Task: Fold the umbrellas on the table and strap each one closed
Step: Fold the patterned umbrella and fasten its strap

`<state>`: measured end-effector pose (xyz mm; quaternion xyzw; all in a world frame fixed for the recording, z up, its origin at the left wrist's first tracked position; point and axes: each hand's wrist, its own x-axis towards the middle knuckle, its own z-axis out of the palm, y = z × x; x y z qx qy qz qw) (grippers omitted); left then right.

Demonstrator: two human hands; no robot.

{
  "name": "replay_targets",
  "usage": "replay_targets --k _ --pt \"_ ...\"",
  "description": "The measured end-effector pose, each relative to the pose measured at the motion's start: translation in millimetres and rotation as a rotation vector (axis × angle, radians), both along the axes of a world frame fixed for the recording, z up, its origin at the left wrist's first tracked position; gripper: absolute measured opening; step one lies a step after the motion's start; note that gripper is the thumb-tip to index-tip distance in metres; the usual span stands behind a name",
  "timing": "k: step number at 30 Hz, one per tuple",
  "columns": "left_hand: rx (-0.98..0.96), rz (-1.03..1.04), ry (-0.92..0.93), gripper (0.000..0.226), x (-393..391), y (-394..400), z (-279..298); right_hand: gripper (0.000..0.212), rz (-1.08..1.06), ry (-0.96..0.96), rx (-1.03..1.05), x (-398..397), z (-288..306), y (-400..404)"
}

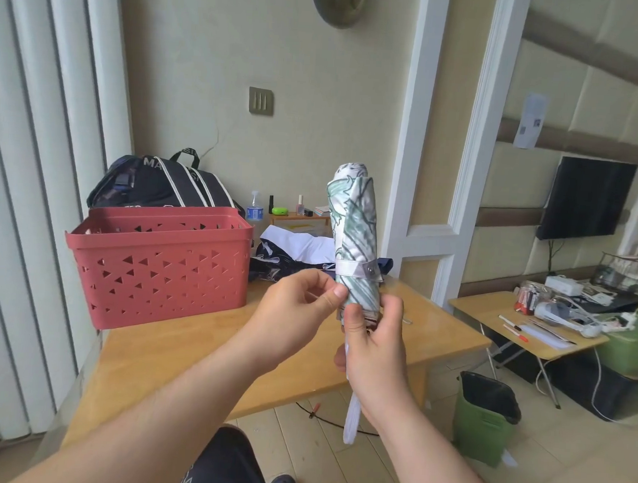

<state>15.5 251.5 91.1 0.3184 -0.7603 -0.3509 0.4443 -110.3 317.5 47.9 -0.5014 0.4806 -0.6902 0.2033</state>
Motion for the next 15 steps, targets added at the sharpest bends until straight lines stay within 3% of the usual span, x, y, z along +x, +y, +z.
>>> replay_targets --k 3,8,13,15 --pt "0.025 -0.024 0.011 0.024 -1 1 -1 0.028 -0.049 0.020 0.005 1 -2 -1" --pt "0.031 -0.085 0.038 0.024 -7 4 -7 0.033 -0.006 -0.102 0.012 2 -4 -3" --pt "0.038 -0.130 -0.094 0.023 6 -6 13 0.031 -0.007 -0.116 0.048 -4 -6 -4" --pt "0.017 -0.072 0.014 0.021 11 -14 33 0.029 0.002 -0.107 0.053 -6 -8 -4"
